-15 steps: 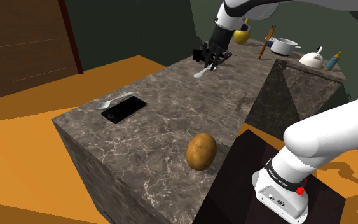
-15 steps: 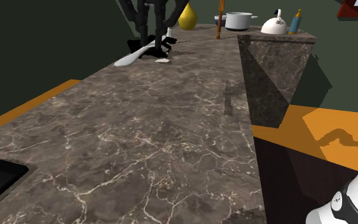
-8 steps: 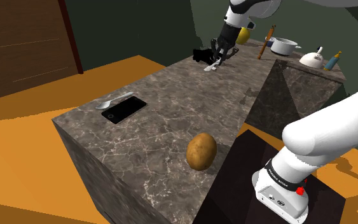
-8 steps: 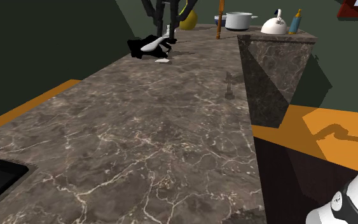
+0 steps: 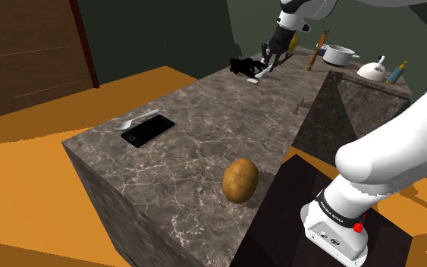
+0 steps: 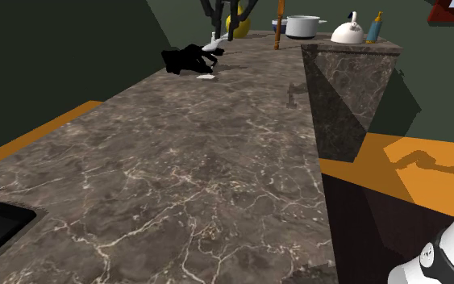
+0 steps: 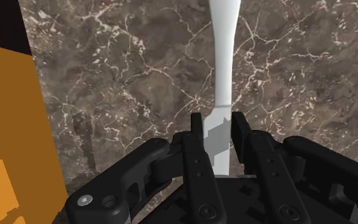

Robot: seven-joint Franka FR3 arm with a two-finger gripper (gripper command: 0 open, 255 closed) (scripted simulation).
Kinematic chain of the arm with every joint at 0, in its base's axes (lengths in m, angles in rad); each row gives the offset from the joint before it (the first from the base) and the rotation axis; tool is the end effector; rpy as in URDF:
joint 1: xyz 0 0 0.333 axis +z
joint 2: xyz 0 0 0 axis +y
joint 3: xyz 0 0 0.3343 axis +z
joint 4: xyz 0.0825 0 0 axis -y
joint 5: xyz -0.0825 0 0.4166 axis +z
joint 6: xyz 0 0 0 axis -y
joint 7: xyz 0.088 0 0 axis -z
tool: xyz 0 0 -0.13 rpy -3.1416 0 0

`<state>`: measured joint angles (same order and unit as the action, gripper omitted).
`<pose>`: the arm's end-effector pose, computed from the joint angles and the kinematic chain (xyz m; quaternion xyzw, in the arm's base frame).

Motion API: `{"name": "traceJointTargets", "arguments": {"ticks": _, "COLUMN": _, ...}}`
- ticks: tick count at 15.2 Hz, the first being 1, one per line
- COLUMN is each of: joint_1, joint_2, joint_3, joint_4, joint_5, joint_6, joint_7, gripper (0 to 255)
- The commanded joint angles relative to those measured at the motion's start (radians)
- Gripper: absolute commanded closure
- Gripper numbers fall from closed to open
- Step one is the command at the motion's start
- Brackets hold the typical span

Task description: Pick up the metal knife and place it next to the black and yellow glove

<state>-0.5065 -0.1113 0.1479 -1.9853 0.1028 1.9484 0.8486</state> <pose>0.5329 -0.1876 0.5052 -0.8121 0.5810 -0.0258 0.0479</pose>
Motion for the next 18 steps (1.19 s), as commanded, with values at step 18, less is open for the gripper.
{"name": "traceJointTargets", "arguments": {"ticks": 18, "joint_1": -0.158, "joint_2": 0.634, "joint_3": -0.121, "joint_4": 0.866, "joint_5": -0.019, "joint_6": -0.256, "joint_7": -0.257, "gripper": 255}}
